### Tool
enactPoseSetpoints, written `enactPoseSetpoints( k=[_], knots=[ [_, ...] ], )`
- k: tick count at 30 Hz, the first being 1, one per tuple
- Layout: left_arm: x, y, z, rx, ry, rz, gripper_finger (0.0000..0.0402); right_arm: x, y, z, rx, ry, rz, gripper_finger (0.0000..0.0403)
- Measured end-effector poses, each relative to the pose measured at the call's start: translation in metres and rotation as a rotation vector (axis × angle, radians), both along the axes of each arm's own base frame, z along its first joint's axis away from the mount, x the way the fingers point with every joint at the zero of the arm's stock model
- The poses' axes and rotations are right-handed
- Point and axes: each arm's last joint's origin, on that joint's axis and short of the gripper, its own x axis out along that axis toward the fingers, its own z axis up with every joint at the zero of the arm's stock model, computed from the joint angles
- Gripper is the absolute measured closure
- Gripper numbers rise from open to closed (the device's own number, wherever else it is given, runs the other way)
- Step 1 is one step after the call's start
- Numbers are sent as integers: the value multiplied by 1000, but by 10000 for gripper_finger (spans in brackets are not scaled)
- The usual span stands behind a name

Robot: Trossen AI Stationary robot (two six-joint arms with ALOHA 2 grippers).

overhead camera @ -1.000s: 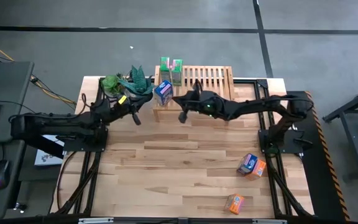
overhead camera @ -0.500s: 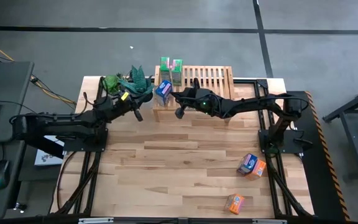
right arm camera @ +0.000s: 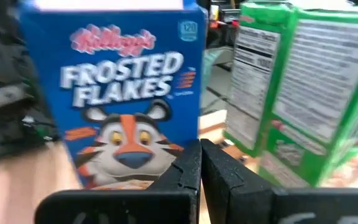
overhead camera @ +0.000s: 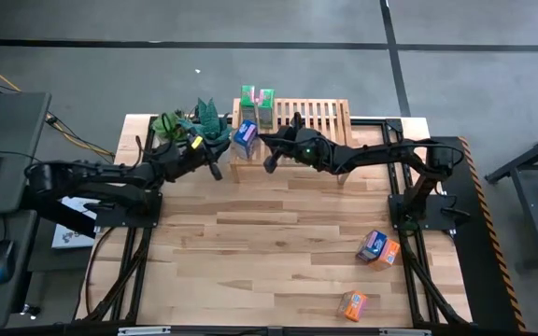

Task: Stack cereal on shelf
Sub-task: Put the bottom blue cereal box on the shelf

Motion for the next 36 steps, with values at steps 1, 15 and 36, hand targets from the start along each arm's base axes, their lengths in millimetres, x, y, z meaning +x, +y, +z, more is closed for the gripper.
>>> enactPoseSetpoints(
  k=[1, 15, 36],
  knots=[
    [1, 0, 0, -5, 1, 0, 401, 0, 0, 1, 7, -10, 6, 402],
    [5, 1, -3, -48, -2, -44, 401, 0, -1, 2, 52, -52, 27, 402],
    [7, 0, 1, -124, -82, -91, 401, -1, -3, 2, 81, -69, -1, 402]
  ],
)
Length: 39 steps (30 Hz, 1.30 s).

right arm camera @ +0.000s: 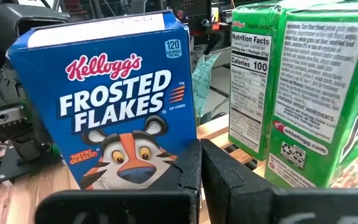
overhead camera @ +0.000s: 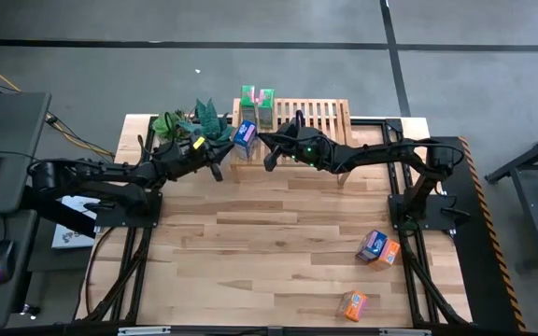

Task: Stack cereal on shelf
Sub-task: Put the bottom blue cereal box on the shelf, then put the blue cereal box on the shelf aligned with the other blue cereal box

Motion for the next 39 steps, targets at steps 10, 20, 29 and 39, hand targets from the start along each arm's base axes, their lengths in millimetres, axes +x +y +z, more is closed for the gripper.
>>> enactPoseSetpoints(
  k=[10, 20, 29, 39],
  knots=[
    [13, -4, 0, 28, 48, -12, 401, 0, 0, 0, 1, 4, 2, 402],
    [21, -2, -4, 10, 72, -26, 401, 0, 0, 0, 1, 5, 3, 402],
    [21, -2, -3, 9, 69, -26, 401, 0, 0, -1, 0, 14, 4, 402],
    [11, -4, 6, 23, 88, 5, 401, -3, 1, -1, -35, 71, 7, 402]
  ],
)
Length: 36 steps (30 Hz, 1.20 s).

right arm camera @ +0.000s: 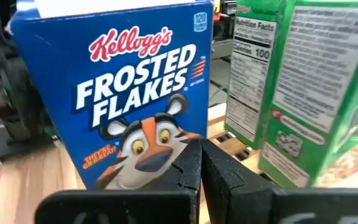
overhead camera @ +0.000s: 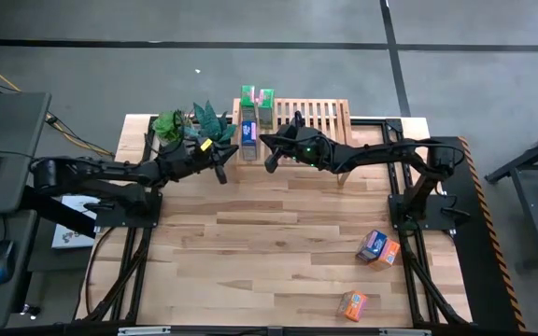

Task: Stack cereal on shelf
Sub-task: Put the blue cereal box on the shelf aligned with the other blue cereal box

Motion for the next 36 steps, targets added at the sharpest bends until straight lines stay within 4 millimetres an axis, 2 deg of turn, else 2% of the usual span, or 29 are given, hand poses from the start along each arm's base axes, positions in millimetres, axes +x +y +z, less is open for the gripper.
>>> enactPoseSetpoints(
  k=[11, 19, 27, 31, 36],
  knots=[
    [-21, -7, 20, 25, -17, 24, 401, -27, 5, 23, -10, 154, -34, 402],
    [-35, -12, 30, 35, -46, 24, 401, -67, 16, 41, 55, 348, -34, 402],
    [-48, -16, 39, 46, -71, 25, 401, -99, 32, 58, 123, 409, -36, 402],
    [-55, -19, 43, 50, -86, 24, 401, -107, 46, 60, 196, 441, 67, 402],
    [-61, -21, 46, 44, -109, 1, 401, -113, 70, 58, 442, 471, 346, 402]
  ],
)
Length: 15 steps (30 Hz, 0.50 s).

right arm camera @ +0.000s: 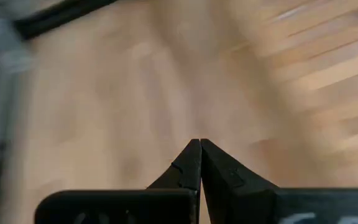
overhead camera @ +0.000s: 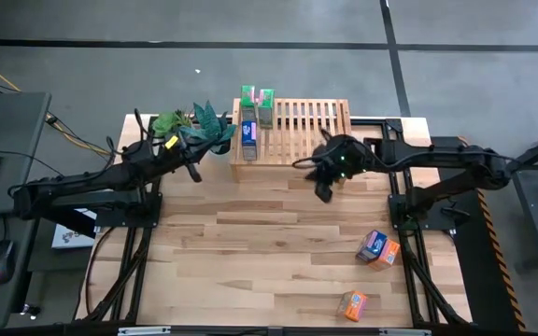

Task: Stack cereal on shelf
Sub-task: Put the blue cereal box on the shelf aligned with the other blue cereal box

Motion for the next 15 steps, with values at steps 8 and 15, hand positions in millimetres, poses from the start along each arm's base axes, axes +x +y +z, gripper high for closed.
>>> enactPoseSetpoints(
  k=[8, 15],
  knots=[
    [-1, 0, 0, -3, -5, -8, 401, 5, 33, 6, 197, -60, 188, 402],
    [-1, 0, 2, 47, 0, 8, 402, 1, 35, 1, 296, 28, -21, 391]
  ],
)
